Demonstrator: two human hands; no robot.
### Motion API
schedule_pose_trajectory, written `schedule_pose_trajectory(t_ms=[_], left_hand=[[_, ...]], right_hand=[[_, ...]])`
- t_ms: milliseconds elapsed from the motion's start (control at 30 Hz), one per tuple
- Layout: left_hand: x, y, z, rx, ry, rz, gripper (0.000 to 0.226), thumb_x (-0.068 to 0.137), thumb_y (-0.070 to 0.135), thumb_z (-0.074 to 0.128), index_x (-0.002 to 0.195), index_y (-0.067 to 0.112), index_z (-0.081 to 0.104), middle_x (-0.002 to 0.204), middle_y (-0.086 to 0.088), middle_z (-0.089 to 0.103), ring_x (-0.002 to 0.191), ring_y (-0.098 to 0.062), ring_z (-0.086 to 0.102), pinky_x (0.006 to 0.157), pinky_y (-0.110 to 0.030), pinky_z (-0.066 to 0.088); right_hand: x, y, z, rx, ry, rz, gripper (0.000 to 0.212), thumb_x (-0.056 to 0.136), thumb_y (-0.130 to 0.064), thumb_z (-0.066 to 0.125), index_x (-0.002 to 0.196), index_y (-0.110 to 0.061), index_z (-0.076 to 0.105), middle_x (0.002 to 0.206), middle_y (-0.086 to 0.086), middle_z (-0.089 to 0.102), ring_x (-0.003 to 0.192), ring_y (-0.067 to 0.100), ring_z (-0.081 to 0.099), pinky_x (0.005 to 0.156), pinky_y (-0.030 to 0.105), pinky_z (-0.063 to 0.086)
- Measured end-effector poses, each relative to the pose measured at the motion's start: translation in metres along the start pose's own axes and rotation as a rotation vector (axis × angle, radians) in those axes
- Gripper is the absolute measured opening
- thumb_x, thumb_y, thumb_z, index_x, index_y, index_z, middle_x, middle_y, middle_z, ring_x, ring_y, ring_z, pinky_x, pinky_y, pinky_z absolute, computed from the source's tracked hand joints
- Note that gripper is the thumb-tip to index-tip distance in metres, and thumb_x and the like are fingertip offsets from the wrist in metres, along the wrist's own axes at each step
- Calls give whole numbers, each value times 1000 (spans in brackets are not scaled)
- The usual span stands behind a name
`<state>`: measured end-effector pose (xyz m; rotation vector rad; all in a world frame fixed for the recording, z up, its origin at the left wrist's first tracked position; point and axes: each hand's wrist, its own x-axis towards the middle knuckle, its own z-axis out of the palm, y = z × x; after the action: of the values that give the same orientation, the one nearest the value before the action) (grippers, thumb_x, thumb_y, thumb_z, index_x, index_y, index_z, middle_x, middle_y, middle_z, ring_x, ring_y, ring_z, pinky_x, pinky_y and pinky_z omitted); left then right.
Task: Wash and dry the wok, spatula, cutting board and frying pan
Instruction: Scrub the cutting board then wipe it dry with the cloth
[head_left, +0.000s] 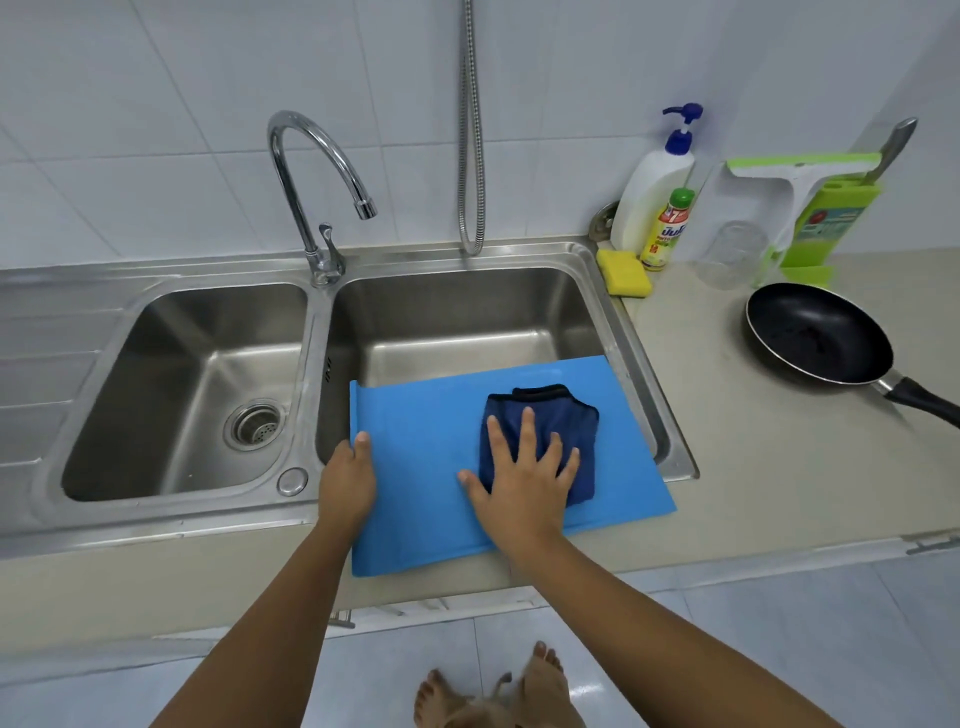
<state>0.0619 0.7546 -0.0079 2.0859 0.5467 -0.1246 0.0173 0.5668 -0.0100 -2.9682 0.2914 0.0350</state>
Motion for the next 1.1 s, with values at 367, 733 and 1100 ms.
schedule_pose_trajectory(t_ms=[367,733,1100], left_hand=[[1,-1,5,-46,-2,27,49,104,43,29,94,0,51,87,-10,54,79,-23,51,70,-36,37],[7,-3,7,-40,-19,33,47,104,44,27,97,3,50,90,-10,54,85,-26,51,74,-35,35],[7,-3,6,-16,-29,79,46,105,42,26,101,3,51,87,-7,53,79,-20,50,69,-33,35]], right_hand=[[38,64,-10,-22,-31,135,70,83,-73,45,146,-52,25,162,9,-17,142,46,15,112,62,14],[-32,-30,24,15,217,-50,55,84,-71,35,124,-45,62,156,6,34,110,37,52,83,46,48],[-18,145,-4,-2,246,331,49,89,-56,44,129,-34,64,155,14,32,102,42,49,83,45,46]])
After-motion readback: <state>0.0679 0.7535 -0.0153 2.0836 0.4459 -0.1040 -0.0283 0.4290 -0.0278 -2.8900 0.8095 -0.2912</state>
